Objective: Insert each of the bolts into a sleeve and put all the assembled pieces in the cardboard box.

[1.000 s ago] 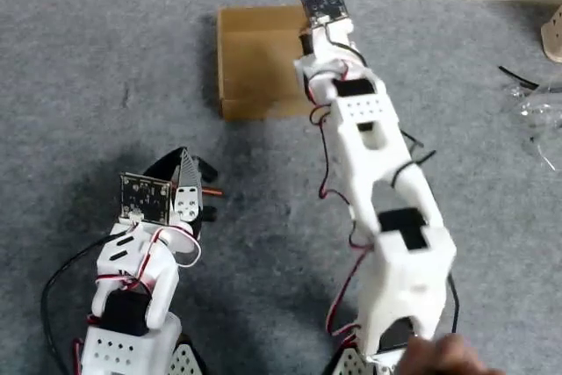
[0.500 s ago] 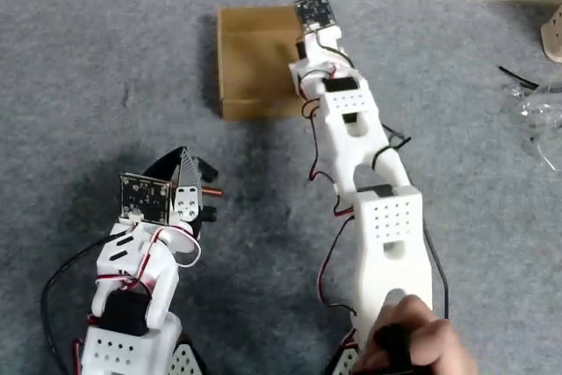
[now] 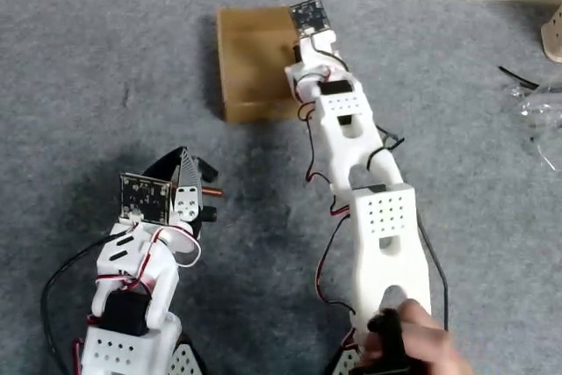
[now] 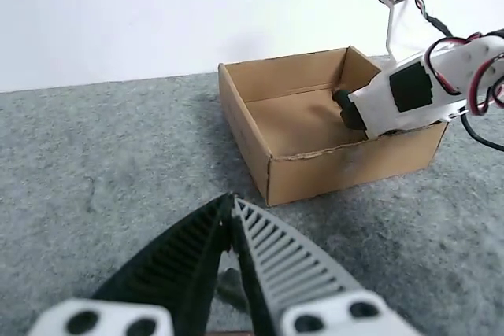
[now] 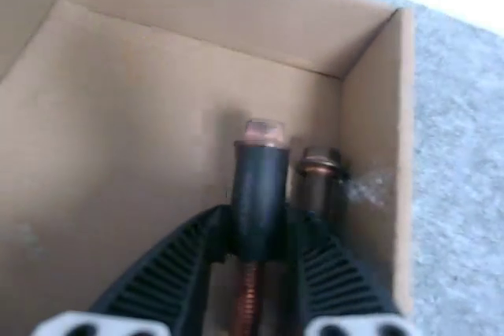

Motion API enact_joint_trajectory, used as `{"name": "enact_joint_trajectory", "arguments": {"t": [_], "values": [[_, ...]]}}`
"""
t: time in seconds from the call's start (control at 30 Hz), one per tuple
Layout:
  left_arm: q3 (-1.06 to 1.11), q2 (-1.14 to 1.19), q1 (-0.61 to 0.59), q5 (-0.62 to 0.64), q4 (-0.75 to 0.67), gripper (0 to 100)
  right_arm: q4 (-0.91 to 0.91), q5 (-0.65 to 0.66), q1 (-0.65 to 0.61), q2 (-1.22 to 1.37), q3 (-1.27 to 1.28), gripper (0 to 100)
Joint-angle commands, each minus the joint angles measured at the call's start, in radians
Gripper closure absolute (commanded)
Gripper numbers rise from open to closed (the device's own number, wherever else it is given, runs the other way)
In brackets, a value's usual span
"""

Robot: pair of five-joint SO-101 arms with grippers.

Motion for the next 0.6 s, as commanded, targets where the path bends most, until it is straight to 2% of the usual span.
{"name": "enact_joint_trajectory", "arguments": {"t": [0.0, 0.27, 0.57], "values": [[-0.004, -0.004, -0.004, -0.008, -0.020, 99, 0.004, -0.002, 0.019, -0.033, -0.062, 74.8], [-0.004, -0.004, -0.004, -0.008, -0.020, 99, 0.216, -0.008, 0.019, -0.035, -0.225, 74.1], [-0.004, -0.004, -0.004, -0.008, -0.021, 99, 0.570, -0.038, 0.007, -0.035, -0.599, 74.1]]}}
